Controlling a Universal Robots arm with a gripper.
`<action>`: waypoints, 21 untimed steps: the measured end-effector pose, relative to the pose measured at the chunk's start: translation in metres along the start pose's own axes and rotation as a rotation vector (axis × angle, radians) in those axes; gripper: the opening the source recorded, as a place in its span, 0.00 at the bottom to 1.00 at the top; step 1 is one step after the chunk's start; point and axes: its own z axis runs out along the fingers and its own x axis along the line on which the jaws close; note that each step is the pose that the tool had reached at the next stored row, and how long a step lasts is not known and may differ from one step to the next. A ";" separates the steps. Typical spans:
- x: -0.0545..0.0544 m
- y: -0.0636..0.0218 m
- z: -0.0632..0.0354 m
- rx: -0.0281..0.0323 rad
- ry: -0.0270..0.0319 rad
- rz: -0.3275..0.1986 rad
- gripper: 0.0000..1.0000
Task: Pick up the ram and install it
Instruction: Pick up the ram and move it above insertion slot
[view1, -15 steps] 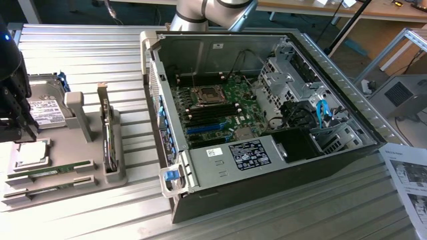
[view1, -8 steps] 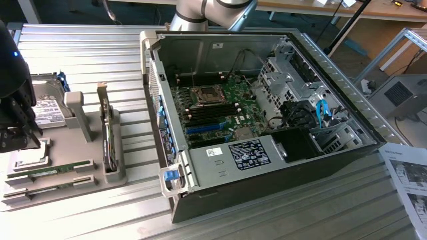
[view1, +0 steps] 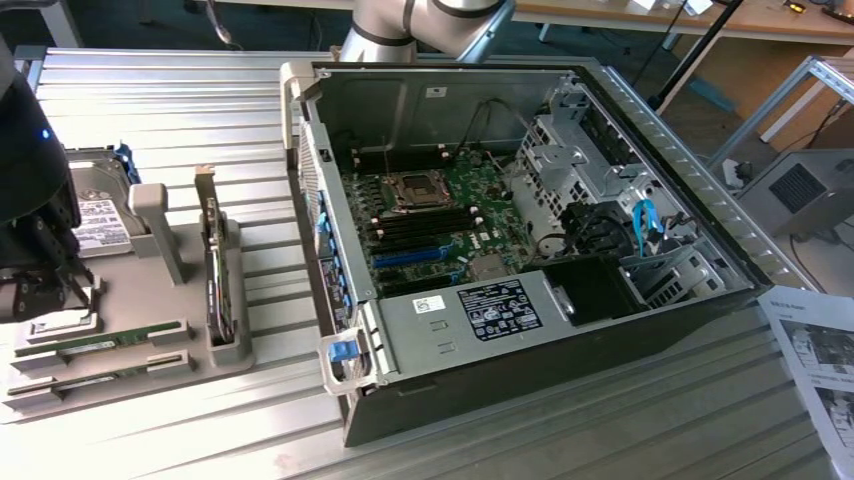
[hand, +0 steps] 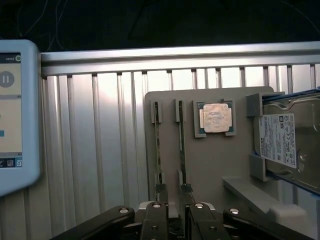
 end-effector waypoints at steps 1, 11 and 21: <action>0.000 -0.0001 0.0021 0.0001 -0.0001 0.000 0.24; 0.003 -0.0006 0.0169 0.0001 -0.0001 0.000 0.24; 0.004 -0.0009 0.0272 0.0001 -0.0001 0.000 0.24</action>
